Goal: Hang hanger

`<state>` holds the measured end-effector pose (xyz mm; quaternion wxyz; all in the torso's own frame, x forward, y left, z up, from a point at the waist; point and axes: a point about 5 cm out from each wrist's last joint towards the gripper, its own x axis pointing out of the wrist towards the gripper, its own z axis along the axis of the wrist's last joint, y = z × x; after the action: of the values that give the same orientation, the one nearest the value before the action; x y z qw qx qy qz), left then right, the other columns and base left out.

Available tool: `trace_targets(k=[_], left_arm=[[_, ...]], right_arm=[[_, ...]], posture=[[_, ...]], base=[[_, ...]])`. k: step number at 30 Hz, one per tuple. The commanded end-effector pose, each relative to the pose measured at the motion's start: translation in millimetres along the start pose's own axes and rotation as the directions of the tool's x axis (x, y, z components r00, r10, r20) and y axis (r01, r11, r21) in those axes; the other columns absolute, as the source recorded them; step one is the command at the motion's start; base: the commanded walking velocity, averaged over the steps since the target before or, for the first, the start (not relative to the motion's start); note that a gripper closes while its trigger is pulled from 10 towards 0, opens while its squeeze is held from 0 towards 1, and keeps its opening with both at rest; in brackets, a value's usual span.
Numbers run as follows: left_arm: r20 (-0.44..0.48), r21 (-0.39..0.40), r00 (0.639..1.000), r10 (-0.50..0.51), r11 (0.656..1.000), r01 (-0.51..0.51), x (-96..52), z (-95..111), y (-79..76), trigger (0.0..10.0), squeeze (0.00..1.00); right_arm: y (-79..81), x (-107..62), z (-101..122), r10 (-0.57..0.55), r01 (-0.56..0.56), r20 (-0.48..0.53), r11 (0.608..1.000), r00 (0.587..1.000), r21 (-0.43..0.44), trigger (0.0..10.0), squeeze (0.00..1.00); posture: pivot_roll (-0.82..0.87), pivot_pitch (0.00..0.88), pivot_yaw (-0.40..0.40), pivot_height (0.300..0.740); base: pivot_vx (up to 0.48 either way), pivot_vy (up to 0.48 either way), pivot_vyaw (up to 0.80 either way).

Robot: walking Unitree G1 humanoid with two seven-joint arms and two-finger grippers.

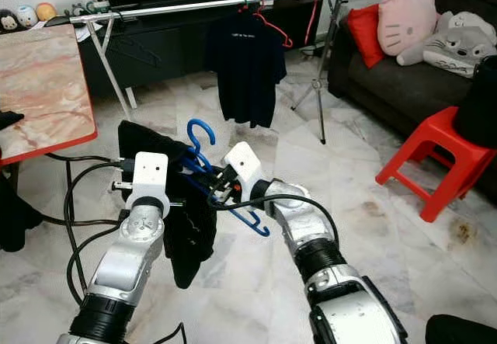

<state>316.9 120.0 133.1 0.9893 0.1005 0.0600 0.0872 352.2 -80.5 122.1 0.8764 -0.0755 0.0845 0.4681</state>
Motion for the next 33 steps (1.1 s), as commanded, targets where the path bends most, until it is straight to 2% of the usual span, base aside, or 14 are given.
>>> trace_targets(k=[1, 4, 9, 10, 12, 14, 15, 16, 17, 19, 24, 26, 29, 33], left_arm=[[0.046, 0.008, 0.998, 0.038, 0.999, -0.038, 0.4, 8.9, 7.8, 0.0, 0.00], [0.061, 0.002, 0.996, 0.065, 0.998, -0.065, 1.8, 11.3, 15.4, 0.0, 0.00], [0.065, 0.000, 0.996, 0.069, 0.998, -0.069, 2.1, 11.8, 16.7, 0.0, 0.00], [0.081, -0.014, 0.994, 0.080, 0.997, -0.079, 1.8, 15.8, 19.5, 0.0, 0.00], [0.086, -0.017, 0.993, 0.083, 0.997, -0.082, 1.7, 16.9, 20.2, 0.0, 0.00], [0.087, -0.031, 0.993, 0.081, 0.996, -0.079, 1.9, 17.6, 18.8, 0.0, 0.00], [0.087, -0.031, 0.993, 0.081, 0.996, -0.079, 1.9, 17.6, 18.8, 0.0, 0.00], [0.086, -0.038, 0.993, 0.078, 0.996, -0.075, 1.9, 17.3, 17.4, 0.0, 0.00], [0.086, -0.038, 0.993, 0.078, 0.996, -0.075, 1.9, 17.3, 17.4, 0.0, 0.00], [0.092, -0.042, 0.993, 0.078, 0.996, -0.074, 1.3, 18.3, 16.5, 0.0, 0.00], [0.097, -0.047, 0.992, 0.085, 0.996, -0.081, 1.7, 19.0, 17.3, 0.0, 0.00], [0.096, -0.047, 0.992, 0.084, 0.996, -0.080, 1.8, 18.7, 17.3, 0.0, 0.00], [0.060, -0.024, 0.997, 0.047, 0.999, -0.045, 2.9, 11.6, 11.3, 0.0, 0.00], [0.052, -0.018, 0.998, 0.034, 0.999, -0.033, 1.3, 9.4, 8.1, 0.0, 0.00]], right_arm=[[-4.8, -6.0, 4.7, -0.007, 0.007, 0.002, 1.000, 1.000, -0.026, 0.0, 0.00], [-12.3, -18.9, -3.5, -0.010, 0.008, -0.058, 0.999, 0.998, -0.044, 0.0, 0.00], [-14.0, -22.2, -4.9, -0.015, 0.012, -0.070, 0.999, 0.997, -0.044, 0.0, 0.00], [-19.2, -40.8, -14.2, 0.003, -0.008, -0.122, 0.999, 0.993, -0.040, 0.0, 0.00], [-20.3, -46.0, -16.6, 0.009, -0.015, -0.137, 0.999, 0.991, -0.039, 0.0, 0.00], [-20.4, -63.4, -27.0, 0.064, -0.072, -0.192, 0.997, 0.979, -0.034, 0.0, 0.00], [-20.4, -63.4, -27.0, 0.064, -0.072, -0.192, 0.997, 0.979, -0.034, 0.0, 0.00], [-19.9, -76.5, -35.9, 0.100, -0.113, -0.243, 0.993, 0.965, -0.039, 0.0, 0.00], [-19.9, -76.5, -35.9, 0.100, -0.113, -0.243, 0.993, 0.965, -0.039, 0.0, 0.00], [-19.3, -89.6, -44.7, 0.131, -0.143, -0.289, 0.990, 0.948, -0.020, 0.0, 0.00], [-12.5, -110.9, -56.6, 0.210, -0.210, -0.338, 0.977, 0.917, 0.036, 0.0, 0.00], [-11.0, -113.0, -57.1, 0.223, -0.221, -0.340, 0.974, 0.914, 0.044, 0.0, 0.00], [0.0, -123.6, -64.9, 0.298, -0.287, -0.353, 0.954, 0.887, 0.086, 0.0, 0.00], [10.4, -128.8, -59.7, 0.373, -0.353, -0.300, 0.928, 0.878, 0.120, 0.0, 0.00]], posture=[[-0.06, 0.000, -0.024, 0.740], [-0.06, 0.000, -0.024, 0.740], [-0.06, 0.000, -0.024, 0.740], [-0.07, 0.000, -0.029, 0.740], [-0.07, 0.000, -0.029, 0.740], [-0.08, 0.000, -0.027, 0.740], [-0.08, 0.000, -0.027, 0.740], [-0.09, 0.000, -0.028, 0.740], [-0.09, 0.000, -0.028, 0.740], [-0.09, 0.000, -0.028, 0.740], [-0.10, 0.000, -0.027, 0.740], [-0.10, 0.000, -0.027, 0.740], [-0.11, 0.000, -0.028, 0.740], [-0.11, 0.000, -0.029, 0.740]], base=[[0.000, 0.000, 0.00], [0.000, 0.000, 0.00], [0.000, 0.000, 0.00], [0.000, 0.000, 0.00], [0.000, 0.000, 0.00], [0.000, 0.000, 0.00], [0.000, 0.000, 0.00], [0.000, 0.000, 0.00], [0.000, 0.000, 0.00], [0.000, 0.000, 0.00], [0.000, 0.000, 0.00], [0.000, 0.000, 0.00], [0.000, 0.000, 0.00], [0.000, 0.000, 0.00]])
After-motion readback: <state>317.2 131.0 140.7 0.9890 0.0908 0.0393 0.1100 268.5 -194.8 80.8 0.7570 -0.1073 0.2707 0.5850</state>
